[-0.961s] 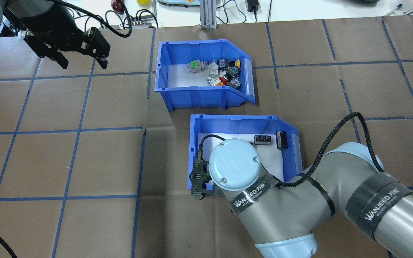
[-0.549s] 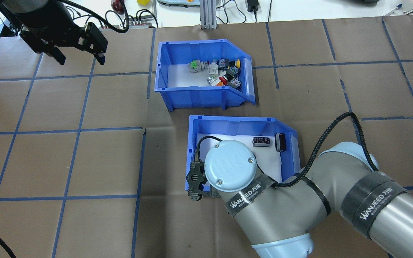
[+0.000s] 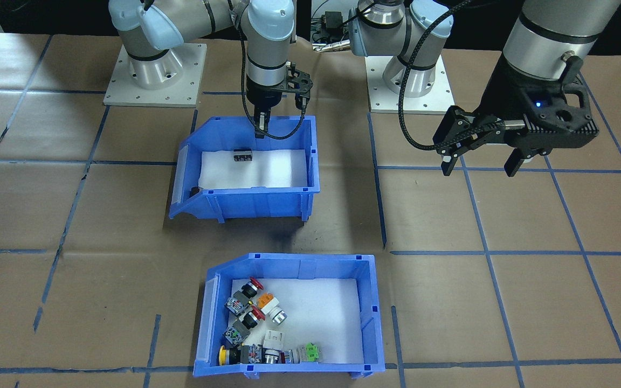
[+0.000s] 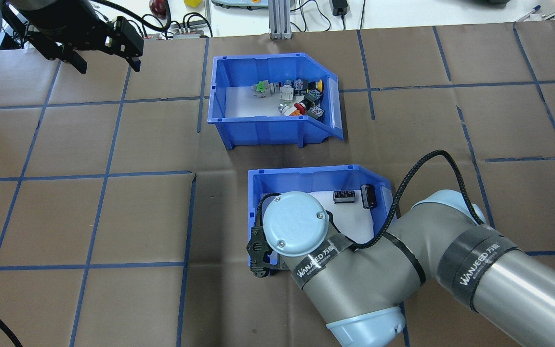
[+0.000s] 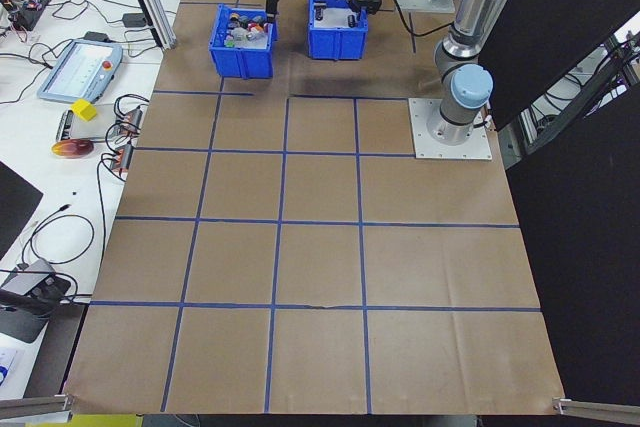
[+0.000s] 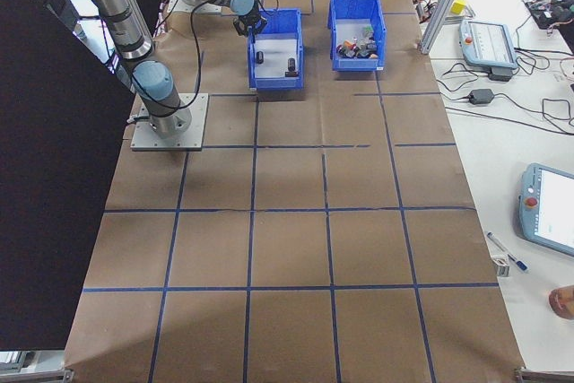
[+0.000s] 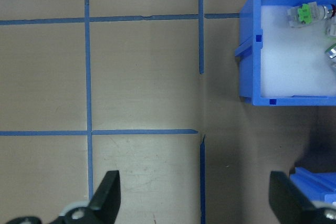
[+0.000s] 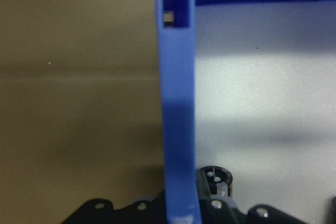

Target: Place button box in front

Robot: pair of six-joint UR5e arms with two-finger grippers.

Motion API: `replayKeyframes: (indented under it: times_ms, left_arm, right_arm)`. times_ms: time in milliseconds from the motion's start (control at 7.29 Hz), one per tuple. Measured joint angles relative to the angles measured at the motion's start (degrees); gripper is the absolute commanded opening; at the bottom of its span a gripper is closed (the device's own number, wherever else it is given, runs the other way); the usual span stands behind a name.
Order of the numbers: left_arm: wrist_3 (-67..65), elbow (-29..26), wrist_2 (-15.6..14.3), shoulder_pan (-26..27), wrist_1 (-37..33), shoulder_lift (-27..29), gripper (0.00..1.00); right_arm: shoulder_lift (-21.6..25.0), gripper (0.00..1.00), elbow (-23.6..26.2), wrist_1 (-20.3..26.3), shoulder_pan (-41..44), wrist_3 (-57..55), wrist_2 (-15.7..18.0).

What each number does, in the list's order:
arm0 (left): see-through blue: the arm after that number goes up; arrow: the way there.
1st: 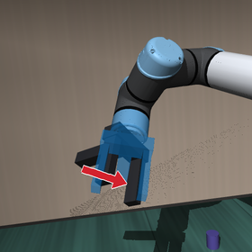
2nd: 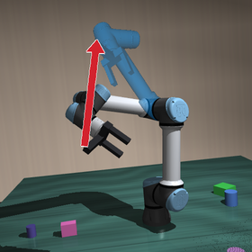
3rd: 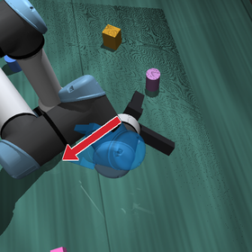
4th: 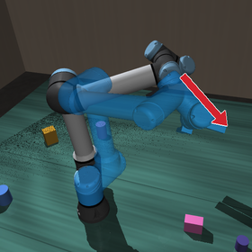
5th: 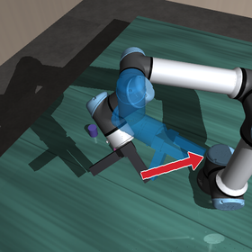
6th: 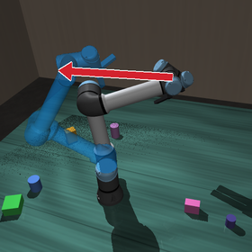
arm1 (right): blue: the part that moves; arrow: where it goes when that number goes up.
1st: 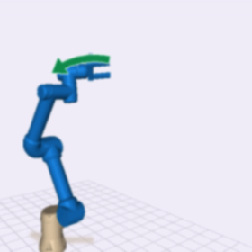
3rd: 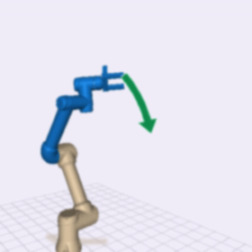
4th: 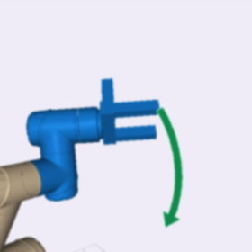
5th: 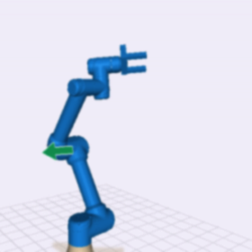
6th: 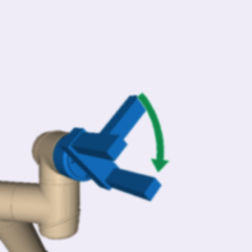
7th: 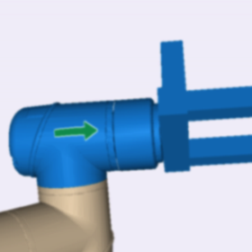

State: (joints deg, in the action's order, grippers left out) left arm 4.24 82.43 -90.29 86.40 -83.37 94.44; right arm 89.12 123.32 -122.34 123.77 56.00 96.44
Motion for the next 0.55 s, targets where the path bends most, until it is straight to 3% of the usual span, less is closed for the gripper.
replayKeyframes:
  times_ms: [137, 549]
  left_arm:
    - [0.0, 0.0, 0.0, 0.0, 0.0, 0.0, 0.99]
    - [0.0, -0.1, -0.1, 0.0, 0.1, -0.2, 0.99]
  right_arm:
    - [0.0, 1.00, 0.0, -0.1, 0.1, -0.2, -0.2]
    - [1.2, 1.00, -1.1, 0.6, -0.4, -1.1, -0.2]
